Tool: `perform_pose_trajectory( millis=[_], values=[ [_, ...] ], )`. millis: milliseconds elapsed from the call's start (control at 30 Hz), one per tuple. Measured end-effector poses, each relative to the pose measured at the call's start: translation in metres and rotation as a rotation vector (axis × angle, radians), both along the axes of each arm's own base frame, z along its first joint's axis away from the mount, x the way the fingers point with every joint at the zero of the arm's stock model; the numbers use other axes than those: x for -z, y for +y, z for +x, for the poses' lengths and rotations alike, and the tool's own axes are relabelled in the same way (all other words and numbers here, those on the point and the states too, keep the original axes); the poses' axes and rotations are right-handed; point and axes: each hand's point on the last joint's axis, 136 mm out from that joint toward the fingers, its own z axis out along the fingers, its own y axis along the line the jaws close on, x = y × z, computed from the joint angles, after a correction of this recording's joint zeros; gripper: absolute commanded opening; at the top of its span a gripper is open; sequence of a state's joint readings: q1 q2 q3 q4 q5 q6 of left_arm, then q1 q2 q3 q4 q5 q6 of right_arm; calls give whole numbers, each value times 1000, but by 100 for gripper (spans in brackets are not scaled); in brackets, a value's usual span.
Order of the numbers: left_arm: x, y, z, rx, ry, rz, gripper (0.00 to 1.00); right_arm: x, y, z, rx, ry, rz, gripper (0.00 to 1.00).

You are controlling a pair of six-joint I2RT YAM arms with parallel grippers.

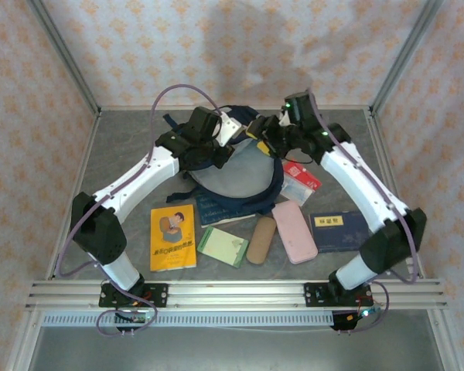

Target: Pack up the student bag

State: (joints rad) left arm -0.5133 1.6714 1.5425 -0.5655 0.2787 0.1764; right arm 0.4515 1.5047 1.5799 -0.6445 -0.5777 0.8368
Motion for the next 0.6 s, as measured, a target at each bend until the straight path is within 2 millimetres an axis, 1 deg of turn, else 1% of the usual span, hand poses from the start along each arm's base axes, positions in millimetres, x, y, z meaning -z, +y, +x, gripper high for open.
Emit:
perform_pose_trajectory(
  millis=[33, 100, 133, 200, 267, 333, 400, 433, 467, 533, 600],
  values=[
    [-3, 1, 2, -24, 4, -11, 0, -12, -7, -6, 8, -39, -10, 50],
    [-13, 4, 8, -76, 1, -36, 0, -27, -21, -19, 28, -92, -44, 44],
    [-20, 6, 11, -103, -6, -53, 0, -30, -31, -26, 42, -111, -75, 39],
    [-34, 9, 17, -149, -22, -81, 0, -24, -45, -38, 57, -111, -137, 36],
    [-49, 13, 23, -195, -43, -110, 0, -2, -57, -47, 63, -54, -217, 38],
    [-59, 15, 26, -231, -55, -128, 0, 33, -65, -53, 56, 43, -305, 44],
    [-63, 19, 27, -257, -57, -131, 0, 68, -69, -57, 34, 137, -376, 49],
    [-64, 20, 27, -268, -57, -129, 0, 86, -71, -60, 20, 185, -412, 50],
    [-64, 22, 26, -276, -56, -125, 0, 100, -73, -63, 9, 224, -439, 50],
    [-64, 26, 22, -294, -53, -107, 0, 121, -75, -66, -14, 282, -481, 51],
    [-66, 32, 19, -313, -56, -90, 0, 130, -73, -63, -30, 300, -494, 52]
  ],
)
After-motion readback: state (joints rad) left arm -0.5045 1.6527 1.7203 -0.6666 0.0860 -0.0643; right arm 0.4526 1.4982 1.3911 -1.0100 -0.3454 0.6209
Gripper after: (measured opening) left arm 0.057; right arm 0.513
